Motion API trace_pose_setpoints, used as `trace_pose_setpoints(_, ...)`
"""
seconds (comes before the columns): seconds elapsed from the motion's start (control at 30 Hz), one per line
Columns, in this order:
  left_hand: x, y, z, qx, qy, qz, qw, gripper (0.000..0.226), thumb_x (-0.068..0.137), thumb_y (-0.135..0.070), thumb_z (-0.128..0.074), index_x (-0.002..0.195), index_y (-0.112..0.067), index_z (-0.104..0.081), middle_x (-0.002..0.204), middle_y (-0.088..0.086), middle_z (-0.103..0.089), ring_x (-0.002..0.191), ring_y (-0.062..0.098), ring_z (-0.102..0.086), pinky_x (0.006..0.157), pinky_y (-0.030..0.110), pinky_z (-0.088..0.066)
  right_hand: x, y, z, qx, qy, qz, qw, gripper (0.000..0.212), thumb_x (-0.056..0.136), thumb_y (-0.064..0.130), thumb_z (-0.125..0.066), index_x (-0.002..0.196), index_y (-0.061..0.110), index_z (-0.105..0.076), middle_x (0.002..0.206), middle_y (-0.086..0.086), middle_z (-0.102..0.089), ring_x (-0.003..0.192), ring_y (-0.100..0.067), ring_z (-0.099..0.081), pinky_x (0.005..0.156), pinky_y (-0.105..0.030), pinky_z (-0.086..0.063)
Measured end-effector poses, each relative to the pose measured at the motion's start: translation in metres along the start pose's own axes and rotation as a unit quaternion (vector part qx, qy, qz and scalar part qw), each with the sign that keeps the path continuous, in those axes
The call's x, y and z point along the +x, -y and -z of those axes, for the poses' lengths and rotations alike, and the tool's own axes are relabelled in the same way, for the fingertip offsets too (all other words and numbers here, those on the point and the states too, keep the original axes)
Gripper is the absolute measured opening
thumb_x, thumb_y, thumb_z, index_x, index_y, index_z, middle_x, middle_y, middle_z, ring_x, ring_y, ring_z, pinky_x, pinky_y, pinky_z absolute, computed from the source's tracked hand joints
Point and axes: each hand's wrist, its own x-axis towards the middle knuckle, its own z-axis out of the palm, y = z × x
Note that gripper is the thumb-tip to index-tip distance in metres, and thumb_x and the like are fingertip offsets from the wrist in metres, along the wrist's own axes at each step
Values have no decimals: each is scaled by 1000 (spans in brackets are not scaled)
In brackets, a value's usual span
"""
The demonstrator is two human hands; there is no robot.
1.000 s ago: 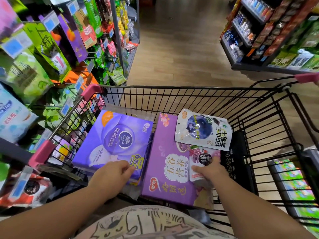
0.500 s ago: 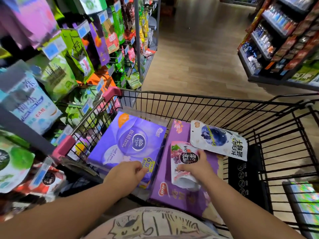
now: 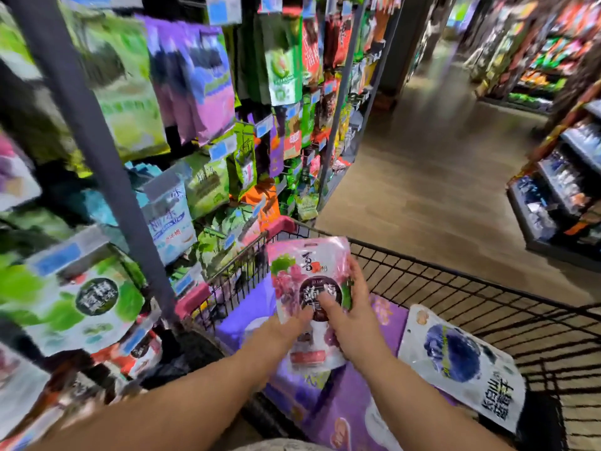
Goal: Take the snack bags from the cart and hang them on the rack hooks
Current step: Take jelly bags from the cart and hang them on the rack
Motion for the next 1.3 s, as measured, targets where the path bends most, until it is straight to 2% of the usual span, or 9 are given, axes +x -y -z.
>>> trace_pose_setpoints(0.07,-2,-6,19,-72,-11,-22,997,79,54,-74,-74,114,-23,-68,112,3,-72,109,27,-65,104,53,-42,11,14,-19,5,6,13,1000,68,94,7,-59,149,28,-23,79,17,-69,43,-6,-51,42,-15,-45)
trace_pose_setpoints(0.13,-9,-21,36,-105,-34,-42,993,74,54,-69,-77,111,-21,-71,110,4,-72,109,29,-65,105,55,-40,20,30,-39,9,25,34,999,63,95,15,-60,143,37,-27,106,5,-68,47,0,-53,46,-17,-46)
trace_pose_setpoints(0.3,-30,-51,79,-140,-85,-109,981,42,71,-50,-74,105,-25,-73,109,7,-73,106,29,-67,101,52,-45,35,70,-87,-5,53,97,994,62,95,14,-61,147,24,-31,139,-1,-50,120,-9,-53,96,-10,-41)
trace_pose_setpoints(0.43,-52,-68,111,-132,-121,-131,975,30,74,-27,-78,99,-11,-73,98,12,-74,91,27,-70,87,45,-55,36,100,-125,-18,78,128,989,73,86,40,-63,149,24,-31,146,-1,-45,132,-17,-46,112,-38,-36)
trace_pose_setpoints(0.53,-71,-82,134,-103,-154,-165,969,38,68,-18,-84,103,-9,-72,95,10,-75,84,22,-71,69,31,-56,39,120,-152,-2,107,154,982,63,93,28,-63,148,26,-31,147,4,-42,134,-9,-41,115,-33,-33)
trace_pose_setpoints(0.67,-100,-107,166,-88,-252,-209,941,31,78,-15,-78,106,-22,-68,90,-6,-76,82,10,-71,60,21,-55,42,157,-186,11,170,194,966,64,96,26,-55,151,30,-23,148,16,-31,134,3,-29,96,1,-28)
trace_pose_setpoints(0.9,-137,-134,216,-35,-380,-286,879,26,84,-18,-72,107,-29,-64,90,-17,-73,78,-9,-66,59,7,-47,41,208,-233,17,227,290,930,50,100,30,-49,141,50,-28,148,19,-35,138,-9,-34,113,-36,-32)
trace_pose_setpoints(1.1,-152,-140,236,18,-476,-288,831,30,86,-27,-69,109,-31,-51,90,-27,-57,68,-21,-51,59,-5,-36,37,228,-264,-13,257,330,908,45,101,23,-47,141,42,-34,137,32,-32,130,8,-29,90,9,-23)
trace_pose_setpoints(1.3,-156,-143,253,50,-506,-279,815,24,87,-33,-67,103,-40,-50,91,-30,-55,79,-20,-47,63,-5,-36,37,239,-282,-28,271,350,896,44,103,24,-44,134,51,-28,130,44,-24,129,12,-27,103,-7,-23)
